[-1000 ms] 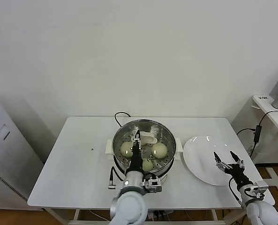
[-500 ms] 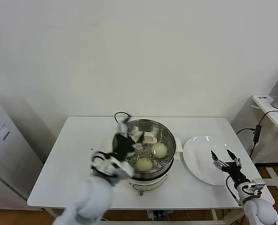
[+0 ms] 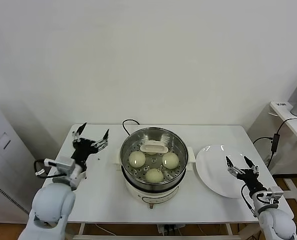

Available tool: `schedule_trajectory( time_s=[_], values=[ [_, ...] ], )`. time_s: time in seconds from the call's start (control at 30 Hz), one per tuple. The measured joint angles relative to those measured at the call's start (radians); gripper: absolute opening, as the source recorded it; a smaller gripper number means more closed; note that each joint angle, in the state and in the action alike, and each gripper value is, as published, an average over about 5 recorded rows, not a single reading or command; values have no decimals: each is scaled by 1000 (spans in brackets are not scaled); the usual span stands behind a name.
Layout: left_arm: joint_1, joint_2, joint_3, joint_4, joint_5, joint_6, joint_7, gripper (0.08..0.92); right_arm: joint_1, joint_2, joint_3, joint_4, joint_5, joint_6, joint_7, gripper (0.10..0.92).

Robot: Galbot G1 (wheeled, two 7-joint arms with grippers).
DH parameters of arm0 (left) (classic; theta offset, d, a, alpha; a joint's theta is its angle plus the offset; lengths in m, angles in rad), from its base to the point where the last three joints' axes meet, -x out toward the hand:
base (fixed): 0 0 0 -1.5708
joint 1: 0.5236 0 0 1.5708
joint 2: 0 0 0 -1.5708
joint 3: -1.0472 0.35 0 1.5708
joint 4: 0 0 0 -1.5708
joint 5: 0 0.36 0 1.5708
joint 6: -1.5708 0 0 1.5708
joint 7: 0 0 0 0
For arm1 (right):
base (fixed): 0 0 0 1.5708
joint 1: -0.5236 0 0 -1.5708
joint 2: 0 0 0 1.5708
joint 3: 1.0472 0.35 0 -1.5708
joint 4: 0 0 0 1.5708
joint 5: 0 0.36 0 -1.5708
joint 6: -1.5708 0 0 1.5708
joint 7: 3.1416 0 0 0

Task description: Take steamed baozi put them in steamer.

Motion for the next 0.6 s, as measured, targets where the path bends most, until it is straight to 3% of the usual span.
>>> schedule_trajectory(
  time_s=[0.6],
  values=[
    [40,17,-62,176,-184,-27,-62,823,-2,17,-2,20,-50,-37,47,823]
  ],
)
